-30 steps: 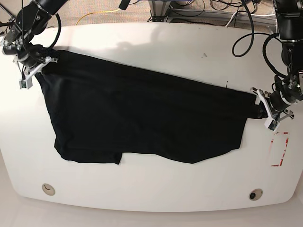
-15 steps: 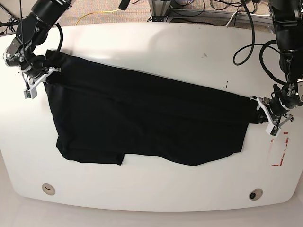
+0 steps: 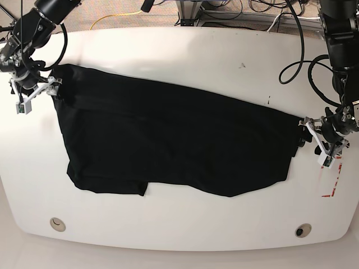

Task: Fold the T-shirt properly
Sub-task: 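Pull the held shirt edge taut between both grippers, then drag the shirt edge away from the table center with both grippers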

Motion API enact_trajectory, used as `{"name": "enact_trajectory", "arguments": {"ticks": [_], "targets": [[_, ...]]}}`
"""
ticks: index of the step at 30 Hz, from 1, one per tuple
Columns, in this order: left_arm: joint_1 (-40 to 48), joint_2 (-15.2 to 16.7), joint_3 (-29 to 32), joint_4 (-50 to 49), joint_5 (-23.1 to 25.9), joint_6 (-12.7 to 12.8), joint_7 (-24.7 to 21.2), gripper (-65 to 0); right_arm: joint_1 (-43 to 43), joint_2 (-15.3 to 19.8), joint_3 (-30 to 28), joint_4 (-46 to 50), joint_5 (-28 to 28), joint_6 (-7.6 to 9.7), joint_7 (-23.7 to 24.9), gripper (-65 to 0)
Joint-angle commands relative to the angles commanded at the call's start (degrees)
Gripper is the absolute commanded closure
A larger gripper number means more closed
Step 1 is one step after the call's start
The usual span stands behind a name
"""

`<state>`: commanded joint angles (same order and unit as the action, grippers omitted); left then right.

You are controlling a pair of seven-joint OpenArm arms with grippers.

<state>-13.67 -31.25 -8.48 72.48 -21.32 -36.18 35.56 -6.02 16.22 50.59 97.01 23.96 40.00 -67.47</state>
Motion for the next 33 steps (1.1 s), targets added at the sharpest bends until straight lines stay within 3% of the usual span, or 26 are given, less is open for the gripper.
{"name": "enact_trajectory", "arguments": {"ticks": [6, 11, 16, 23, 28, 31, 33], "targets": [[2.5, 0.0, -0.1, 0.8, 0.0, 0.0, -0.2, -39.9, -3.4, -2.3, 2.5, 0.8, 0.0, 0.00, -0.6, -50.3], [5.5, 0.3, -0.1, 0.5, 0.0, 0.4, -4.4, -39.9, -4.4, -4.0, 2.7, 0.4, -0.4, 0.00, -0.6, -50.1], [6.9, 1.6, 0.1, -0.4, 0.2, 0.4, -8.0, -39.9, -3.3, -4.1, 2.5, -3.5, -0.4, 0.00, -0.4, -50.1], [6.3, 3.4, 0.0, -7.6, 5.0, 0.4, -12.9, -39.9, -0.5, -3.5, 2.5, -9.8, -0.5, 0.00, 0.5, -49.6], [6.3, 4.1, 0.1, -9.6, 6.4, 0.4, -13.5, -39.7, -0.5, -3.7, 2.5, -9.9, -0.5, 0.00, 0.9, -49.1], [6.3, 4.1, 0.1, -11.1, 6.9, 0.3, -13.7, -39.6, -0.5, -3.7, 2.5, -9.9, -0.5, 0.00, 0.9, -41.1], [6.3, 4.1, 0.1, -11.4, 6.9, 0.1, -13.7, -34.9, -0.5, -3.7, 2.5, -9.9, -0.4, 0.00, 0.9, -27.6]]}}
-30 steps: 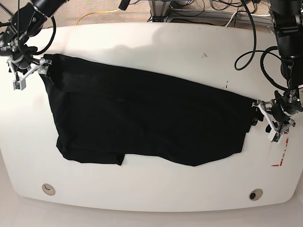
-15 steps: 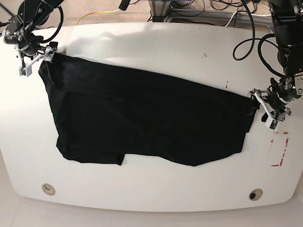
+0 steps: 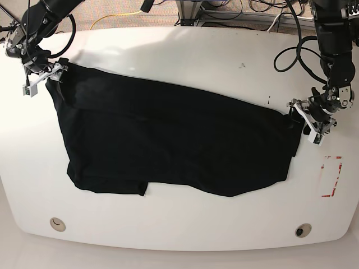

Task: Fold the T-shirt properly
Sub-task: 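Drag the shirt edge away from the table center with both grippers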

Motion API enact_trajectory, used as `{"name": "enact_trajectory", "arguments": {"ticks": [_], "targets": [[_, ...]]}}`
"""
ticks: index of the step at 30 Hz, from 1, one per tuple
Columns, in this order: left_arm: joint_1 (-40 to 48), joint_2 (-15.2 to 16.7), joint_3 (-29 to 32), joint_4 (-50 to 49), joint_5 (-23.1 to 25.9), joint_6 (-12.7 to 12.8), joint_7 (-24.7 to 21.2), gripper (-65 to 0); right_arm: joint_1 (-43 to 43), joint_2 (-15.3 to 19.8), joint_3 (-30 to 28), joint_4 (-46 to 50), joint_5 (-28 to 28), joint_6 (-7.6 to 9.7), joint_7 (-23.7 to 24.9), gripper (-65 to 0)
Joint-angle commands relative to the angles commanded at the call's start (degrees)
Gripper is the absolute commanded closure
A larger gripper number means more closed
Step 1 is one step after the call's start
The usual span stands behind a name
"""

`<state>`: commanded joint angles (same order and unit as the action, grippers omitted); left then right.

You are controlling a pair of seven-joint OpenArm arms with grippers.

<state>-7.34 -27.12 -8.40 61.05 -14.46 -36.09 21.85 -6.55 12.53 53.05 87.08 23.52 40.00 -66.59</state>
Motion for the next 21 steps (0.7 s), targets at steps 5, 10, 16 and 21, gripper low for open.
{"name": "enact_trajectory", "arguments": {"ticks": [5, 10, 16, 21], "targets": [[0.2, 0.1, 0.1, 0.1, 0.1, 0.1, 0.4, -2.2, -0.3, 0.2, -0.5, 0.1, 0.3, 0.00, -0.3, -6.2], [1.5, -0.3, -0.3, 0.2, -0.2, 0.0, 0.4, 0.0, -2.4, 1.0, -3.3, 2.8, 0.4, 0.00, -0.7, -7.0], [10.7, -1.7, -7.8, 7.9, -0.3, -0.2, 3.4, 0.0, -6.9, 1.3, -5.4, 7.6, 0.4, 0.00, -1.1, -7.1], [18.9, -1.5, -13.9, 17.0, -0.3, -0.2, 8.1, 0.0, -10.3, 1.4, -6.0, 8.8, 0.4, 0.00, -1.1, -7.1]]}}
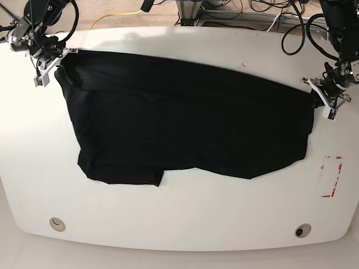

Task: Fold the T-shirt properly
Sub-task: 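Drag the shirt edge away from the table center with both grippers, then release the edge and move both grippers to grasp the shirt's hem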

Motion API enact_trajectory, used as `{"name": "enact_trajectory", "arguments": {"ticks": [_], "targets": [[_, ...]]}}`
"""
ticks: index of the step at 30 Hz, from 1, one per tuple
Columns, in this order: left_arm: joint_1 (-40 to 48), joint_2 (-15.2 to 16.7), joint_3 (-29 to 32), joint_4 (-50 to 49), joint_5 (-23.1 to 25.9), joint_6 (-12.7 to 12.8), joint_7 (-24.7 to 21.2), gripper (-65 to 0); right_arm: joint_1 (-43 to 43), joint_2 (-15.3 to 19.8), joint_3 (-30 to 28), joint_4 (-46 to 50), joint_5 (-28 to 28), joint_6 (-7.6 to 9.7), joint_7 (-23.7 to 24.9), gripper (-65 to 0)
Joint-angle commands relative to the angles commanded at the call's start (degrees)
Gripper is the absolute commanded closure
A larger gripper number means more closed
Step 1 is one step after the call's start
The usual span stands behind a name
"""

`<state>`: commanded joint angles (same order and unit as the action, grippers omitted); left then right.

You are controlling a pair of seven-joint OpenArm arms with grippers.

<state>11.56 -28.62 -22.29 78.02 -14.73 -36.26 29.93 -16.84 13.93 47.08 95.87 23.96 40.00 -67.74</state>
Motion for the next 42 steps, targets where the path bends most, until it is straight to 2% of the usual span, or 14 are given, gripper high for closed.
{"name": "enact_trajectory", "arguments": {"ticks": [6, 10, 15, 17, 19, 21, 23, 25, 27, 30, 33, 37, 42], "targets": [[11.3, 3.1, -6.6, 10.2, 0.1, 0.0, 2.8, 0.0, -2.2, 0.1, -1.3, 0.0, -0.1, 0.00, 0.0, -7.1], [17.9, 5.5, -11.2, 14.9, 0.2, -3.4, 4.1, 0.0, -4.8, 1.6, -2.5, 0.1, 0.0, 0.00, 0.0, -7.1], [20.7, 8.4, -14.9, 15.6, 0.4, -3.7, 4.4, 0.0, -5.2, 1.5, -3.0, 0.1, 0.0, 0.00, 0.0, -8.1], [21.4, 8.5, -15.3, 15.8, 0.4, -3.7, 4.4, -0.8, -5.3, 1.8, -2.9, 0.1, 0.0, 0.00, 0.0, -16.2], [21.4, 8.5, -15.3, 15.8, 0.4, -3.7, 4.4, -5.7, -5.2, 1.8, -2.9, 0.1, 0.0, 0.00, 0.0, -25.8], [21.4, 8.5, -15.6, 15.8, 0.4, -3.7, 4.4, -16.0, -5.1, 1.8, -2.6, 1.8, 0.0, 0.00, 0.0, -41.7], [21.2, 8.4, -15.6, 15.9, 0.4, -3.7, 4.4, -25.1, -5.3, 1.5, -1.3, 4.5, 0.0, 0.00, 0.0, -51.8], [21.0, 8.2, -15.6, 16.0, 0.1, -3.7, 4.4, -32.4, -5.1, 1.1, 0.5, 7.2, 0.0, 0.00, -0.2, -56.9], [20.2, 8.0, -15.6, 17.2, 0.0, -3.7, 4.4, -34.9, -4.7, 0.5, 1.9, 9.2, 0.0, 0.00, -0.9, -57.5], [19.7, 7.6, -15.7, 21.0, 0.0, -3.7, 4.4, -33.9, -3.8, 0.4, 3.8, 13.1, 0.0, 0.00, -1.6, -57.5], [19.4, 7.6, -15.6, 24.3, -0.1, -3.7, 4.4, -34.0, -1.5, 0.4, 3.1, 14.4, 0.0, 0.00, -1.8, -57.5], [19.2, 7.5, -15.6, 28.3, -0.1, -3.7, 4.4, -33.9, 2.8, 0.5, 2.6, 14.3, -0.2, 0.00, -4.8, -57.5], [13.6, 7.6, -15.3, 28.5, 0.4, -3.7, 4.4, -33.9, 7.6, 1.3, 2.2, 14.0, -0.4, 0.00, -6.2, -57.5]]}}
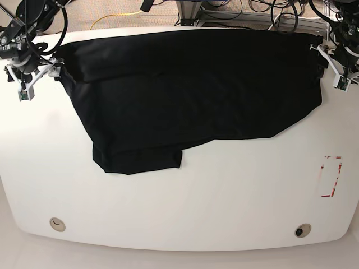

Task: Fold the T-shirt properly
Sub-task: 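Release the edge and move both grippers to grasp the shirt's hem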

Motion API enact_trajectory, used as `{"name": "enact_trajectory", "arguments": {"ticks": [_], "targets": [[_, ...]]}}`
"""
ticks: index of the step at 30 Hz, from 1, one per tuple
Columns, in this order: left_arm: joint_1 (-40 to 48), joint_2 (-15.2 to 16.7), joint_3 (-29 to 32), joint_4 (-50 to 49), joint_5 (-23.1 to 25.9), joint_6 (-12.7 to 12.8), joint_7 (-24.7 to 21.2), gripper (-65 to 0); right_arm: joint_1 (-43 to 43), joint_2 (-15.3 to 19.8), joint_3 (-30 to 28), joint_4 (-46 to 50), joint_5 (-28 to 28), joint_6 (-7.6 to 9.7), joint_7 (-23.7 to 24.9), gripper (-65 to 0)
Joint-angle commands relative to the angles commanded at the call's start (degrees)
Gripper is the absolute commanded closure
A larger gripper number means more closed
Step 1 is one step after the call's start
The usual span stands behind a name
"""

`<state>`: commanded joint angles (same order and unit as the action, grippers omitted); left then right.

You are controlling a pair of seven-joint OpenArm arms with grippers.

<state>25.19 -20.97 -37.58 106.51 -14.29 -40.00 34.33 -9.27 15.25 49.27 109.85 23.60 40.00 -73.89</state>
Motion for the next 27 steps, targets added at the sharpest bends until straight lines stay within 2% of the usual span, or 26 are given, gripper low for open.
{"name": "enact_trajectory", "arguments": {"ticks": [5, 10, 12, 14, 17, 20, 23, 27], "targets": [[-6.0, 0.0, 0.4, -2.8, 0.0, 0.0, 1.1, -33.9, 6.4, 0.4, -5.7, -4.0, -0.3, 0.00, 0.0, -57.5], [-14.2, 0.0, 0.6, -4.1, 0.4, 0.0, 8.3, -33.9, 14.1, 0.4, -9.1, -10.5, -0.3, 0.00, 0.2, -57.5], [-15.8, 0.1, 0.7, -4.1, 1.9, 0.0, 9.8, -33.9, 16.4, 1.1, -10.7, -12.9, -0.3, 0.00, 0.4, -57.5], [-18.1, 0.3, 1.0, -4.4, 4.1, 0.0, 10.1, -33.9, 20.6, 1.4, -13.2, -17.1, -0.3, 0.00, 2.8, -57.5], [-19.3, 2.5, 1.8, -4.1, 6.2, 0.0, 10.1, -33.9, 24.6, 1.8, -16.5, -22.9, -0.3, 0.00, 5.4, -57.5], [-19.5, 3.3, 1.6, -4.4, 8.5, 0.0, 10.1, -33.9, 28.3, 3.1, -17.5, -28.7, -0.3, 0.00, 8.2, -57.5], [-19.4, 3.9, 2.0, -4.1, 9.1, 0.0, 10.1, -33.9, 33.2, 4.5, -21.8, -38.0, -0.3, 0.00, 13.5, -57.5], [-19.4, 5.0, 1.7, -4.2, 9.3, 0.0, 10.1, -33.9, 37.0, 6.0, -24.7, -47.3, -0.3, 0.00, 20.4, -57.5]]}}
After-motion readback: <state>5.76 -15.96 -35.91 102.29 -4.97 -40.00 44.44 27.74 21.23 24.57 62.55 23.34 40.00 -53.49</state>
